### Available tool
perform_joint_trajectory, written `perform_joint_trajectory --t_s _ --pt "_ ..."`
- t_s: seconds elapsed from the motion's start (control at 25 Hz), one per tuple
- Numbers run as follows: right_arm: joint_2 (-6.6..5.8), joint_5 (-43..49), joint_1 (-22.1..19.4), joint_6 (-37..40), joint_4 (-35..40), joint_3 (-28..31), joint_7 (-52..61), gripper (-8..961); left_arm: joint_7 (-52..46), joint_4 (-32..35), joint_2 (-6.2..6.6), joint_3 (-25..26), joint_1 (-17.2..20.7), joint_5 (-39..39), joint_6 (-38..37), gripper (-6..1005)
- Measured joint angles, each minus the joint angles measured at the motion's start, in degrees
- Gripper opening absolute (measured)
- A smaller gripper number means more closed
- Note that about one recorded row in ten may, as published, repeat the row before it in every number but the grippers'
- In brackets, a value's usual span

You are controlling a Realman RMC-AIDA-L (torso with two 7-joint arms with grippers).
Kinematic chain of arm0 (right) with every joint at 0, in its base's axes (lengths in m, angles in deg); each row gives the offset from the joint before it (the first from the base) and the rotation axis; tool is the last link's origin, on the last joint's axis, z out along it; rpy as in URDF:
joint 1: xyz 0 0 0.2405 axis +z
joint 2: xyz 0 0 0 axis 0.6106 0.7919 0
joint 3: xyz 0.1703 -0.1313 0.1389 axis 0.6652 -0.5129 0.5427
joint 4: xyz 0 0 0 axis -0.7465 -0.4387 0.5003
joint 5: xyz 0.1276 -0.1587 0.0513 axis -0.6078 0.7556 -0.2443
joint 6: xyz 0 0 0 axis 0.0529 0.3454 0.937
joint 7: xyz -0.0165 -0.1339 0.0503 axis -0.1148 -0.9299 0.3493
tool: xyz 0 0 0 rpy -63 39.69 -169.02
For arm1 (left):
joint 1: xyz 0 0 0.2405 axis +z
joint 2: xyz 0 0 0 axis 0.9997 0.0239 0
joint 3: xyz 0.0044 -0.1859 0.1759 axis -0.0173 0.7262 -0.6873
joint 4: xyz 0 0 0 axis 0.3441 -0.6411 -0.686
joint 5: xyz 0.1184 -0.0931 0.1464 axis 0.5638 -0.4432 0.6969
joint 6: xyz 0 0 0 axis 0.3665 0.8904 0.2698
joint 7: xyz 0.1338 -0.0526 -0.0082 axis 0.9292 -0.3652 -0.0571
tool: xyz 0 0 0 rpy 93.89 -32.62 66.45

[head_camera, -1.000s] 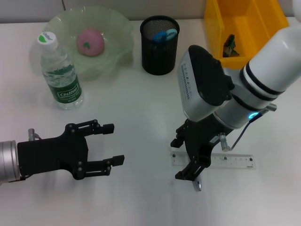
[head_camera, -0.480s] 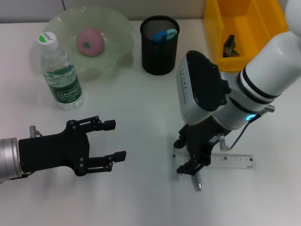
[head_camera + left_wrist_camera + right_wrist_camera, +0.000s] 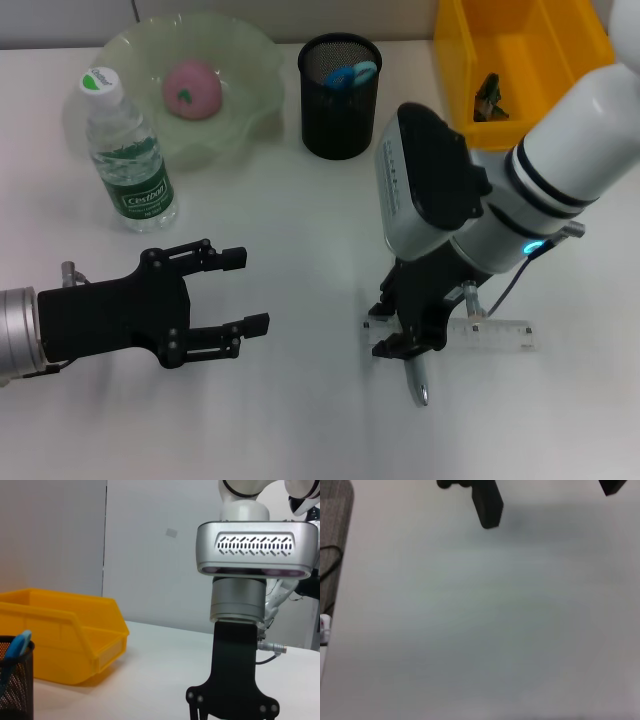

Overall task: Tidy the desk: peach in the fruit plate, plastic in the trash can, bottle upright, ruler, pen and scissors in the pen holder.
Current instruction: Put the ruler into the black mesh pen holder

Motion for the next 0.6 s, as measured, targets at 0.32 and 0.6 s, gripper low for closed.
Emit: perform_joint_trajectory --t_s 0.32,0.6 --pt "-0.27 -3.0 -0.1 7.0 6.6 21.8 1.6 382 -1.0 0.0 0.00 0.0 -0.2 -0.5 -0.6 787" --pt "-1.13 -21.5 -3.6 8.6 4.1 44.5 -7.1 382 -1.2 -0.7 -0.11 0.0 0.0 -1.5 -1.3 787"
